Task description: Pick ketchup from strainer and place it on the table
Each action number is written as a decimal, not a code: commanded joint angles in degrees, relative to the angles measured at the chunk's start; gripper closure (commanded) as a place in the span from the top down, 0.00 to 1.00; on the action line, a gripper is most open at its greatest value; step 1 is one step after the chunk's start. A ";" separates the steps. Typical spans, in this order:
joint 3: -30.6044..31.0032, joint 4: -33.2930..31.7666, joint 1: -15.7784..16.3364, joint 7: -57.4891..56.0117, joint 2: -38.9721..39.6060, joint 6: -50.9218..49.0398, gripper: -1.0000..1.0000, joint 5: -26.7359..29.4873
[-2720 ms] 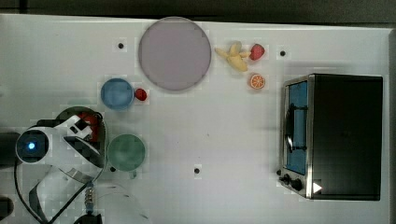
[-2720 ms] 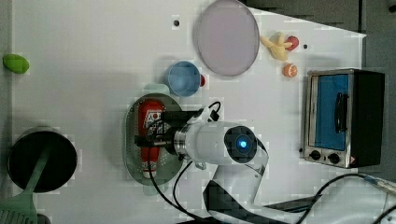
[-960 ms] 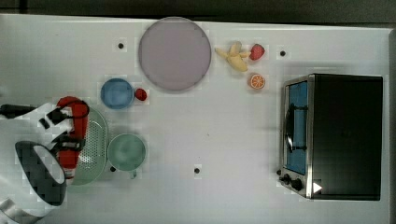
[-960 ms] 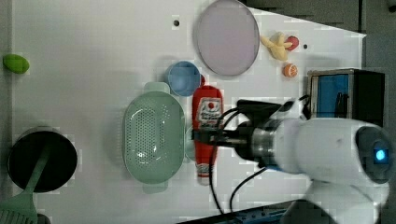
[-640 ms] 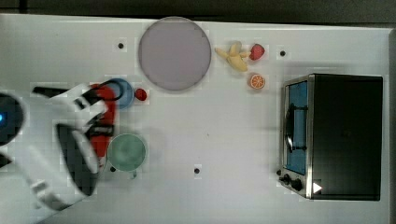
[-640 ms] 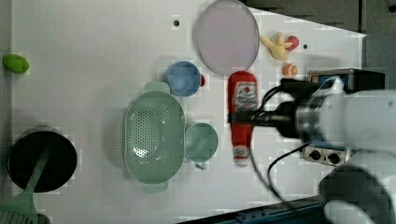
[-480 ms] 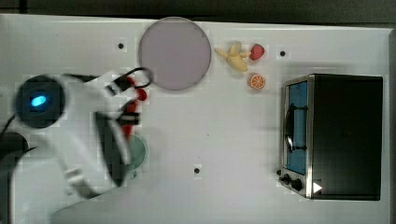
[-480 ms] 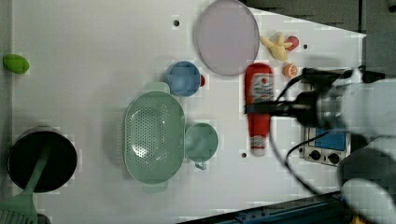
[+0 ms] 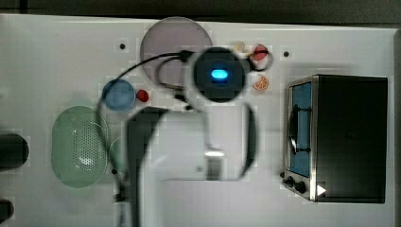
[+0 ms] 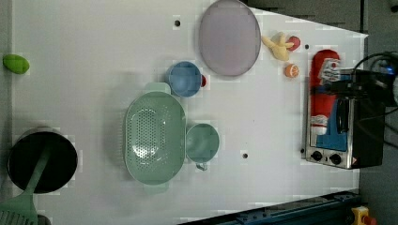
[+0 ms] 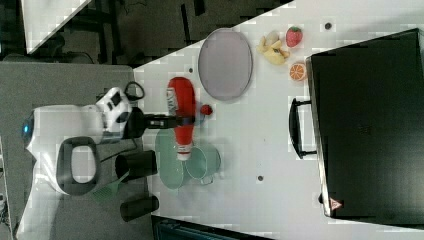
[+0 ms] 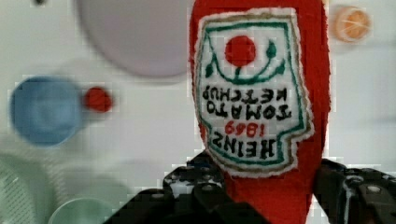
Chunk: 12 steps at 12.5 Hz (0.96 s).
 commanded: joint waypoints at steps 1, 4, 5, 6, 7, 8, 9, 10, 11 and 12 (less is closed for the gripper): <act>-1.74 -2.25 0.29 -4.86 -1.17 0.05 0.56 -0.19; -3.25 -8.51 0.23 -4.86 -0.79 4.34 0.56 -0.19; -3.32 -10.52 0.23 -4.85 -0.35 7.00 0.56 -0.19; -3.32 -12.34 0.22 -4.86 0.40 9.59 0.56 -0.19; -3.31 -13.87 0.23 -4.87 1.49 11.57 0.56 -0.19; -3.30 -14.90 0.24 -4.87 2.98 12.93 0.56 -0.19; -3.31 -15.51 0.23 -4.84 4.72 14.20 0.56 -0.19; -3.32 -15.71 0.23 -4.83 6.68 15.71 0.56 -0.19; -3.35 -15.81 0.21 -4.86 8.68 17.71 0.60 -0.19; -3.35 -15.82 0.21 -4.85 10.59 20.21 0.69 -0.21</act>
